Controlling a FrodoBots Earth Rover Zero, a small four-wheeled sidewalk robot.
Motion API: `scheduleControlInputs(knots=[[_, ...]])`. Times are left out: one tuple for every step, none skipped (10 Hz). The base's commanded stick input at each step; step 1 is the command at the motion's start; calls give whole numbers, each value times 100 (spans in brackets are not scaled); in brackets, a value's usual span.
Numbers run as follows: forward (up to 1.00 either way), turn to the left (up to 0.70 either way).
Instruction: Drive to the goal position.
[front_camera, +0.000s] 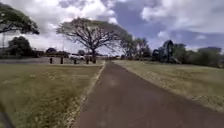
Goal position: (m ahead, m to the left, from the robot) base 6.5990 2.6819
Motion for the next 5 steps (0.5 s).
scheduleControlInputs(knots=[[68,0],[67,0],[68,0],[68,0],[68,0]])
